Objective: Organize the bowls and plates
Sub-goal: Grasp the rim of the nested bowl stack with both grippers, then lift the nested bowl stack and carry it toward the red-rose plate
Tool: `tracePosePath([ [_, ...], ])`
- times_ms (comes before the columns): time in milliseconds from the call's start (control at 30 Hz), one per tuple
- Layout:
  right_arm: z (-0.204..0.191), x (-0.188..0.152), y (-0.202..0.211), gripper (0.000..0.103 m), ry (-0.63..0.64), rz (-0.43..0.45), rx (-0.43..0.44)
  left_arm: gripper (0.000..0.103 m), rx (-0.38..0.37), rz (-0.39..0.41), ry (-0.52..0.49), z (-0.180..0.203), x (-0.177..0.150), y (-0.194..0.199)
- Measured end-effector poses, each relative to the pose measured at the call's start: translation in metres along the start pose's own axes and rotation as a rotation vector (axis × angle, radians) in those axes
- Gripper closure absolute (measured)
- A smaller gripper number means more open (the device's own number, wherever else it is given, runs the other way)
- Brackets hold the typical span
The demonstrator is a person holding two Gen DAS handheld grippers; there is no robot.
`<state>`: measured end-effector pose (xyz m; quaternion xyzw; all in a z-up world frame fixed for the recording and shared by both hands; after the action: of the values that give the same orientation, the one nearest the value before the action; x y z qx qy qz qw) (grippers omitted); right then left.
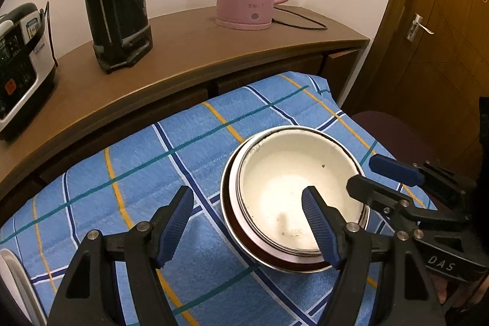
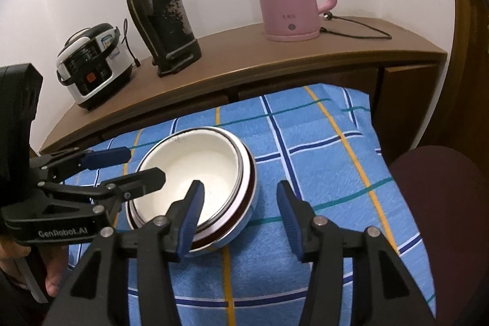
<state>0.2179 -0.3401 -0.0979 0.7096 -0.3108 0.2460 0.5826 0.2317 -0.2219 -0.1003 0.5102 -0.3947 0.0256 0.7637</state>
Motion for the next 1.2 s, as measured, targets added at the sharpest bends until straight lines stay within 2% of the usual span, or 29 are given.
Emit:
tracePosePath([
  [67,-0.001,-0.002,-0.003,0.053,-0.011,-0.002,0.008,0.029,-0.007,-0.003,0.000,0.002,-0.001,-0.002],
  [133,-0.001,-0.004,-0.007,0.058,-0.032,-0.007,0.020,0.030,-0.001,-0.001,0.007,0.001,-0.002,-0.004],
  [267,-0.003,-0.007,-0.011,0.060,-0.048,-0.003,0.030,0.047,-0.045,-0.027,0.034,0.002,-0.007,-0.011],
  [467,0.000,-0.007,-0.013,0.069,-0.057,0.013,0.004,0.064,0.000,-0.015,0.045,-0.005,-0.009,-0.014],
  [767,0.002,-0.005,-0.016,0.072,-0.068,0.022,-0.007,0.064,0.024,0.009,0.030,-0.005,-0.010,-0.014],
  [933,0.001,-0.003,-0.017,0.075,-0.084,0.034,-0.016,0.064,0.059,0.029,0.047,-0.005,-0.012,-0.012],
  [1200,0.000,-0.001,-0.019,0.080,-0.092,0.037,-0.006,0.064,0.064,0.028,0.077,-0.009,-0.012,-0.008],
])
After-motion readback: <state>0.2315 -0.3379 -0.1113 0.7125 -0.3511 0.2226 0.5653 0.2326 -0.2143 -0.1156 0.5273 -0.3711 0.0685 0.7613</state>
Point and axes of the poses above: each gripper's, at about its wrist camera, not at the fingertips, and y roughly against the way its jaws point, z to its right, x to its top, the point moved 8 cm from there along -y, roughly the way its jaws point, and after that the axes turned 4 degrees about -x, right-handed, at the moved point
